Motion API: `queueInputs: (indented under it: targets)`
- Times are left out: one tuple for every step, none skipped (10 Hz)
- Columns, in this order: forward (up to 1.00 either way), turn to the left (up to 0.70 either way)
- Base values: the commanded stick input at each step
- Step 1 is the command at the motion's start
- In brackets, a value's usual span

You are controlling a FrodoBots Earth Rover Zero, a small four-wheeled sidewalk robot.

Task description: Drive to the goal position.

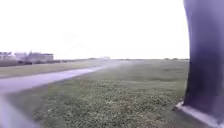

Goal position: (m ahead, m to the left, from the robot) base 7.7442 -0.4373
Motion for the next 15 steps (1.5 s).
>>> queueInputs:
  targets:
    - [0.01,0.7]
    - [0.01,0.7]
    - [0.03,0.7]
    - [0.01,0.7]
    - [0.03,0.7]
    - [0.04,0.7]
    - [0.04,0.7]
    - [0.04,0.7]
    - [0.02,0.7]
    - [0.0,0.7]
    - [0.02,0.7]
    - [0.0,0.7]
    - [0.0,0.63]
    - [0.0,0.55]
    - [0.04,0.02]
